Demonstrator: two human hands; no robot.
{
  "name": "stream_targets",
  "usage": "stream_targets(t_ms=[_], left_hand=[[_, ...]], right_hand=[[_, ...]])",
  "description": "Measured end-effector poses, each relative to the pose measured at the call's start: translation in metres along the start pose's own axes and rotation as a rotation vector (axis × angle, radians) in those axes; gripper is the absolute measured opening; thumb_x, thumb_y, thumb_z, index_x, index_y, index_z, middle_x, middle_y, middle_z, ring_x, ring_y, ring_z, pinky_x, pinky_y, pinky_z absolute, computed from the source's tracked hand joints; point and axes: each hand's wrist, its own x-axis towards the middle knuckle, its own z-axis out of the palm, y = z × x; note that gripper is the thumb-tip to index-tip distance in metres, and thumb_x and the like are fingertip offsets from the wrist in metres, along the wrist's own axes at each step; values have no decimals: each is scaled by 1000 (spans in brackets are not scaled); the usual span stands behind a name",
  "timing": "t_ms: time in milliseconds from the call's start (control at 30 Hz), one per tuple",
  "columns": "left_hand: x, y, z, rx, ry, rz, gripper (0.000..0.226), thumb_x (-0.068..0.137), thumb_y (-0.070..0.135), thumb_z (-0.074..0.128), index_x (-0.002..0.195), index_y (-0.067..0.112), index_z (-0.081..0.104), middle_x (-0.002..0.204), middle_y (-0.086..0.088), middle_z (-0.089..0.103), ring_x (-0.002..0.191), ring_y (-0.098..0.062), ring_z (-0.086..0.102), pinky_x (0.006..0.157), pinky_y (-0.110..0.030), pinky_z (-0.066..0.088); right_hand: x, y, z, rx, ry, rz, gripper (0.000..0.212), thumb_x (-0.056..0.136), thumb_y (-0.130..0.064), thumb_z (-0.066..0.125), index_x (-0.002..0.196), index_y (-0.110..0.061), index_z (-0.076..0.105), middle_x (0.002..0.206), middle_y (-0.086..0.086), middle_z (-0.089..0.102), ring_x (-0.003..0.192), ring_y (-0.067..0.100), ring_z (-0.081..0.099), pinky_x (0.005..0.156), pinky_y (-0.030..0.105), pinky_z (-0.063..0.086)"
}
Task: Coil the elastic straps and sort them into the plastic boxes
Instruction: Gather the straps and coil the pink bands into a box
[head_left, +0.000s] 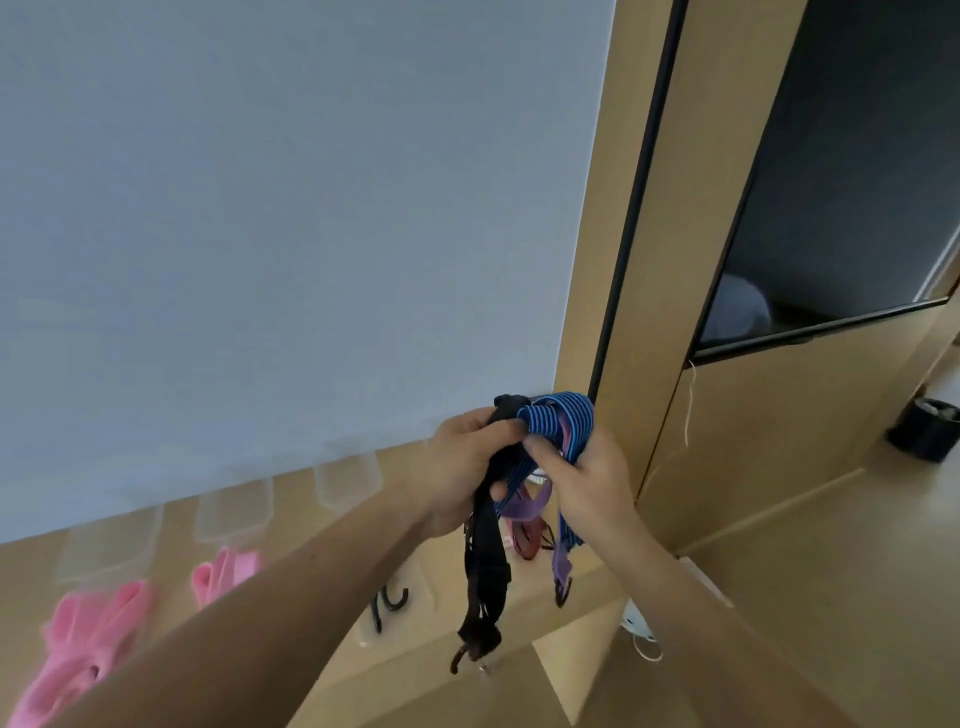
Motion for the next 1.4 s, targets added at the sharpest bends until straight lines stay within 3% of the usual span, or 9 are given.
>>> stream_targets(t_ms=[133, 333, 533, 767, 867, 1000, 1133, 1233, 1400], left_hand=[[2, -4, 14, 90, 172, -2, 19, 95, 20, 59, 97, 5, 70, 73, -5, 60, 56, -17, 50, 38, -23, 35], [-6, -9, -6, 263, 399, -16, 17, 94, 19, 61, 92, 3, 62, 70, -9, 62, 56, -15, 61, 39, -26, 38], [-15, -14, -17, 474, 311, -59, 19, 94, 21, 58, 81, 7, 59, 60, -3, 63, 41, -6, 52, 42, -23, 39], [-13, -14, -43, 915, 285, 85, 31, 94, 26, 56, 65, 16, 50, 83, 2, 50, 62, -9, 49, 57, -21, 38], [-13, -25, -51, 679, 151, -63, 19, 91, 28, 60, 79, 13, 62, 80, -4, 63, 63, -14, 56, 57, -30, 43], [-17, -35, -66, 291, 150, -150, 13, 89, 14, 60, 101, 10, 63, 91, -6, 74, 78, -17, 69, 50, -26, 43], [-30, -43, -69, 199, -29, -165, 35, 66, 8, 65, 100, 5, 55, 81, 5, 66, 69, -23, 60, 50, -26, 42], [-36, -43, -69, 215, -136, -88, 26, 72, 2, 65, 92, 11, 51, 70, 12, 60, 55, -12, 50, 53, -25, 40], [-41, -36, -78, 200, -99, -28, 21, 75, 3, 72, 85, 9, 55, 70, 4, 56, 59, -11, 52, 58, -23, 44]], right_hand=[[6, 8, -9, 169, -32, 48, 11, 91, -23, 66, 91, -34, 65, 82, -10, 67, 79, 5, 65, 65, 19, 50], [16, 15, -41, 445, -24, 253, 23, 87, -27, 65, 95, -5, 61, 91, 21, 68, 84, 37, 68, 79, 53, 55], [24, 10, -48, 484, 19, 310, 13, 90, -20, 65, 78, -20, 67, 67, -2, 67, 62, 17, 67, 52, 30, 54], [27, -4, -24, 512, 260, 267, 36, 93, -15, 62, 65, -36, 65, 66, -10, 62, 66, 12, 62, 64, 34, 52], [33, -19, -9, 558, 303, 244, 37, 94, -13, 61, 64, -35, 65, 64, -13, 63, 62, 7, 63, 61, 31, 52], [51, -41, 2, 583, 326, 202, 27, 94, -13, 61, 70, -27, 61, 62, -12, 65, 60, 6, 65, 55, 26, 53], [64, -57, 14, 632, 359, 200, 37, 93, -14, 61, 59, -30, 63, 59, -13, 64, 57, 6, 63, 55, 26, 52], [68, -65, 24, 660, 404, 191, 27, 93, -13, 61, 68, -24, 57, 58, -13, 63, 57, 7, 64, 56, 26, 52], [71, -70, 32, 635, 453, 184, 30, 93, -14, 61, 66, -25, 54, 59, -11, 55, 59, 10, 56, 62, 33, 49]])
